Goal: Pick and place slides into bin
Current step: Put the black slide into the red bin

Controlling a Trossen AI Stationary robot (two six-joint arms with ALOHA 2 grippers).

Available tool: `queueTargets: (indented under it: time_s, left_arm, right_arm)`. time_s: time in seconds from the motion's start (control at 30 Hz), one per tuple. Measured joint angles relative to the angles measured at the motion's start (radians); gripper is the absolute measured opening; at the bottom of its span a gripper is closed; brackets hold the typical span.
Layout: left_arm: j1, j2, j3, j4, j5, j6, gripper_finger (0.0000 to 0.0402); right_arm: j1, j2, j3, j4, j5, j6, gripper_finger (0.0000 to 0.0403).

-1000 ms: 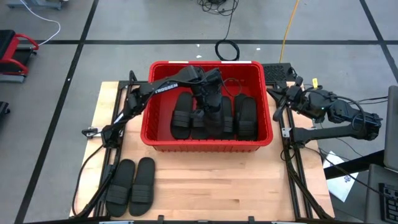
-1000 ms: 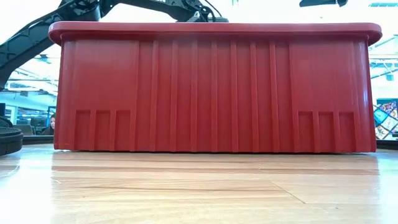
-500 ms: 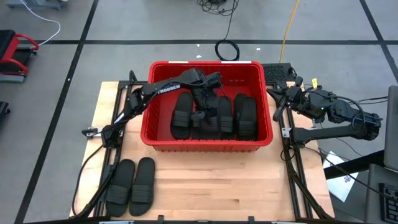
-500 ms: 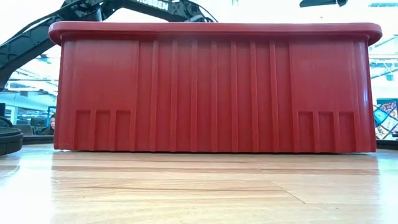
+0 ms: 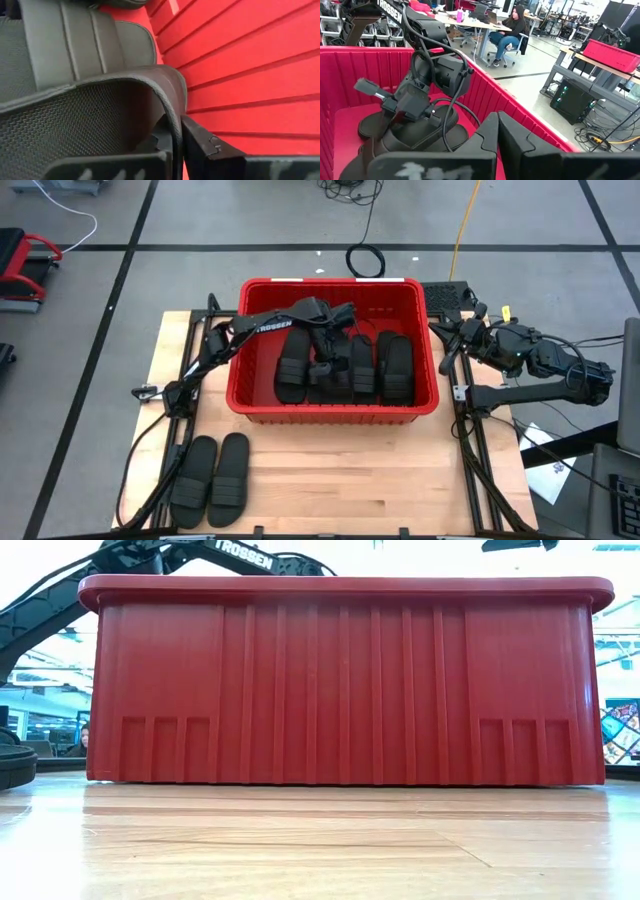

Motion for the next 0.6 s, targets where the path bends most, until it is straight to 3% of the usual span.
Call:
queueTargets:
  time_s: [0.13, 0.33, 0.6]
  left_arm:
    - [0.001, 0.0, -0.002, 0.009, -0.006, -0.027, 0.0059]
    - [0.001, 0.0, -0.003, 0.016, -0.016, -0.071, 0.0159]
    - [-0.017, -0.003, 0.07, -0.015, -0.152, -0.038, 0.0255]
  right_arm:
    - [0.0, 0.0, 0.0, 0.0, 0.0, 0.0, 0.0]
    - [0.0, 0.0, 0.0, 0.0, 0.0, -0.001, 0.0]
    - [0.0, 0.0, 0.0, 0.0, 0.0, -0.003, 0.0]
